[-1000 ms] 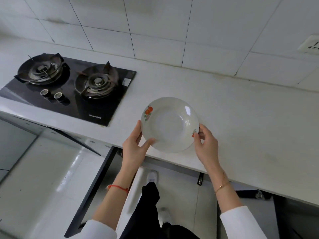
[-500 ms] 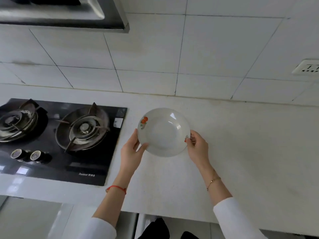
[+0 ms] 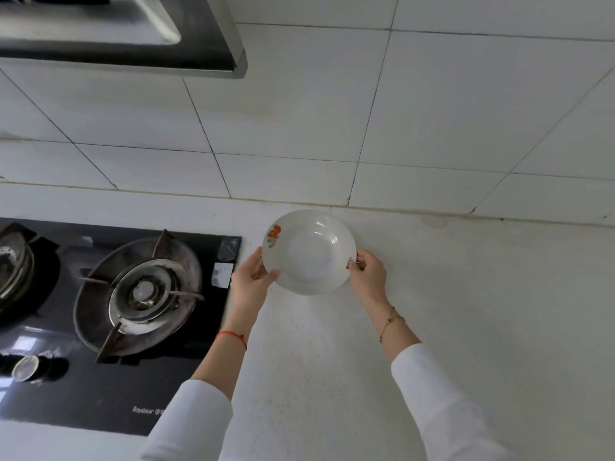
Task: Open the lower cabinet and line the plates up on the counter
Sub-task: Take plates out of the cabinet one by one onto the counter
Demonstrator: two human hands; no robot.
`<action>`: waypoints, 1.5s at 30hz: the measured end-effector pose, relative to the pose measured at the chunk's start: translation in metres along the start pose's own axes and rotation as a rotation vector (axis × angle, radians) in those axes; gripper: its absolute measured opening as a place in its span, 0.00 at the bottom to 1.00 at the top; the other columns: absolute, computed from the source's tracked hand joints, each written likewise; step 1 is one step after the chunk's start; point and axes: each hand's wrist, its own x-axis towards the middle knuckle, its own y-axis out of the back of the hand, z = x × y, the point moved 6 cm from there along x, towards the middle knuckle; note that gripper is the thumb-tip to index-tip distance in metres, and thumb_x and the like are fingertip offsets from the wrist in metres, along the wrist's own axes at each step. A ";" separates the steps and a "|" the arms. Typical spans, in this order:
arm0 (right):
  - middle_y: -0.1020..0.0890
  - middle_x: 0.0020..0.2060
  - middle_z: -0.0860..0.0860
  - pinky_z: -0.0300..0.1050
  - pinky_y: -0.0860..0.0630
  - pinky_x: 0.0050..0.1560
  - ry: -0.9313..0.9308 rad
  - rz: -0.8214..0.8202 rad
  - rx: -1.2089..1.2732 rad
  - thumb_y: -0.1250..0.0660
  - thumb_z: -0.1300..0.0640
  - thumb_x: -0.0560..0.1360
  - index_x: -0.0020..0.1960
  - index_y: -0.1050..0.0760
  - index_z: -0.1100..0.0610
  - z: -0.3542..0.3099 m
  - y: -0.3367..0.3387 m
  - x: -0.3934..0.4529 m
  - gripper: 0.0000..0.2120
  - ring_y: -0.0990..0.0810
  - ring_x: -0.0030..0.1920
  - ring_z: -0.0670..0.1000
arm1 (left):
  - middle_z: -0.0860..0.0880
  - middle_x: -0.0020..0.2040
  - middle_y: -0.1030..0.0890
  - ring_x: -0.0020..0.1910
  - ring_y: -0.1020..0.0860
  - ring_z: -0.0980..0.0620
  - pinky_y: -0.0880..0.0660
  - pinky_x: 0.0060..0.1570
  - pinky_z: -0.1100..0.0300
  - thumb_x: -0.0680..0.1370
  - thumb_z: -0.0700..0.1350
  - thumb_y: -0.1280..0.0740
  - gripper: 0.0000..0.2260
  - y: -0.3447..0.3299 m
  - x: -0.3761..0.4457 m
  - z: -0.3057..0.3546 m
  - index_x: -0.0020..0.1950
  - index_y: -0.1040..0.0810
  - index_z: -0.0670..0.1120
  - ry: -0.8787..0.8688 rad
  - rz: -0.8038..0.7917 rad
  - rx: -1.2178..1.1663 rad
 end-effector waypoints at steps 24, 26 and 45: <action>0.17 0.50 0.56 0.37 0.29 0.48 -0.079 -0.031 -0.071 0.36 0.64 0.77 0.60 0.24 0.62 0.013 -0.031 0.057 0.12 0.19 0.52 0.53 | 0.50 0.62 0.20 0.59 0.22 0.51 0.26 0.61 0.56 0.72 0.35 0.27 0.29 -0.012 0.068 -0.019 0.72 0.30 0.45 -0.002 0.006 0.250; 0.18 0.55 0.57 0.37 0.30 0.52 -0.084 -0.036 -0.095 0.36 0.62 0.77 0.65 0.27 0.63 0.012 -0.024 0.053 0.17 0.21 0.56 0.53 | 0.45 0.69 0.25 0.66 0.25 0.47 0.29 0.66 0.53 0.74 0.38 0.28 0.30 -0.008 0.065 -0.015 0.75 0.34 0.43 0.003 0.048 0.299; 0.28 0.67 0.53 0.46 0.35 0.69 0.406 -0.007 -0.400 0.38 0.54 0.79 0.72 0.35 0.58 -0.008 0.094 -0.114 0.23 0.36 0.70 0.53 | 0.49 0.65 0.22 0.65 0.25 0.52 0.35 0.63 0.68 0.78 0.46 0.32 0.18 0.012 -0.123 0.035 0.68 0.25 0.46 -0.469 -0.009 0.670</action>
